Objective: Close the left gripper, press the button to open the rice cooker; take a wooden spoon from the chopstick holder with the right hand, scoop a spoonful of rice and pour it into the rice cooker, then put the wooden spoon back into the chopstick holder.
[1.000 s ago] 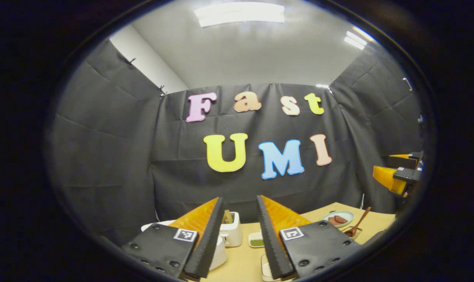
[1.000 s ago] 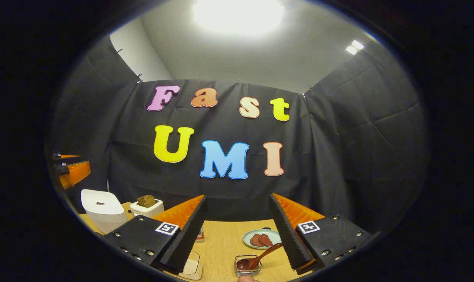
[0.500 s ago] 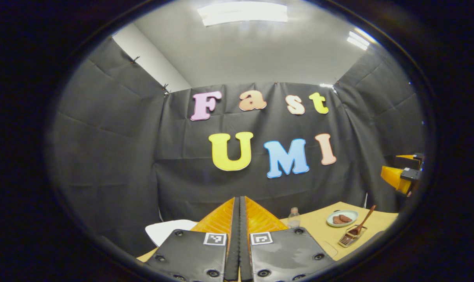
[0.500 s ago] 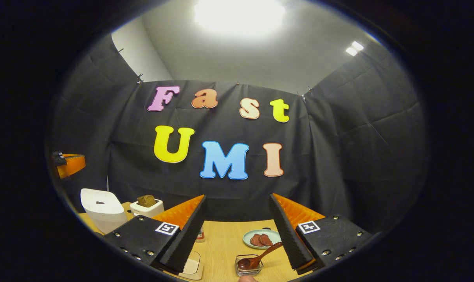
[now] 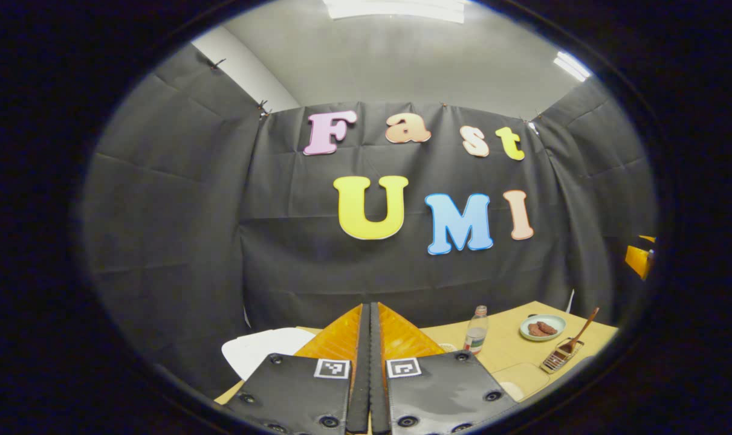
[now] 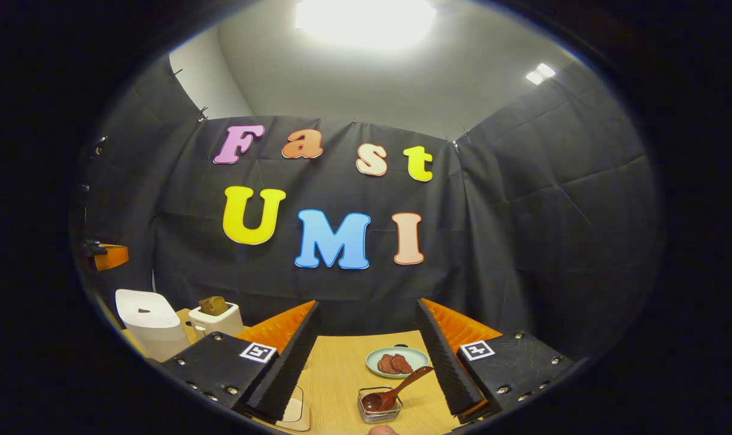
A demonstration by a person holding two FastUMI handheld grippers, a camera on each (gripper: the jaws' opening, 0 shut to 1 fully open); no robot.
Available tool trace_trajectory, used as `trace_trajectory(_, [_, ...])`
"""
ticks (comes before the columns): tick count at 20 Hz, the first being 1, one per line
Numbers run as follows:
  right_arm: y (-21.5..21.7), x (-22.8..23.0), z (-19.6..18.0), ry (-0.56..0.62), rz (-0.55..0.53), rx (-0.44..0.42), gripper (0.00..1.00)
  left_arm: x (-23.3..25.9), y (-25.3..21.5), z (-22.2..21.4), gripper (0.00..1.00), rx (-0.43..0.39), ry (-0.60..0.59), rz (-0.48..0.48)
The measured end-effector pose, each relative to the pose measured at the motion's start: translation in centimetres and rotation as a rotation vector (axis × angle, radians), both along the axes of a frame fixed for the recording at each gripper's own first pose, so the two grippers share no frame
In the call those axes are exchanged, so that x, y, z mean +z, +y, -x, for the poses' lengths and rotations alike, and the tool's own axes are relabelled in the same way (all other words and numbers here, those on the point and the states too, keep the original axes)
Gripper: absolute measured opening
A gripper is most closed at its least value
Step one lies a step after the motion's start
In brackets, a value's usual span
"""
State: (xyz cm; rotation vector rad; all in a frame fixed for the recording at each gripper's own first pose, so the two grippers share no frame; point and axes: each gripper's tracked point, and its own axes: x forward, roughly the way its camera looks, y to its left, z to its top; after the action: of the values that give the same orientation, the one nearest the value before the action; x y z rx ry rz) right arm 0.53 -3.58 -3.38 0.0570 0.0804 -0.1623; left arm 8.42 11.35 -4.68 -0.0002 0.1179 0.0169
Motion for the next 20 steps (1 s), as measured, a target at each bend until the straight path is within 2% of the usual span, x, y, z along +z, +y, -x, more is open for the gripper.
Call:
trace_trajectory(9, [-0.8,-1.3,1.5,0.057,0.028,-0.090,0.95,-8.7,6.6,-3.6,0.08,0.058,0.139,0.027])
trace_trajectory(14, [-0.8,-1.9,2.0,0.079,0.049,-0.123,0.95,-14.7,7.9,-4.5,0.11,0.066,0.241,0.036])
trace_trajectory(20, [-0.2,-1.7,2.0,0.087,0.079,-0.124,0.95,-18.4,8.8,-4.8,0.11,0.079,0.311,0.036])
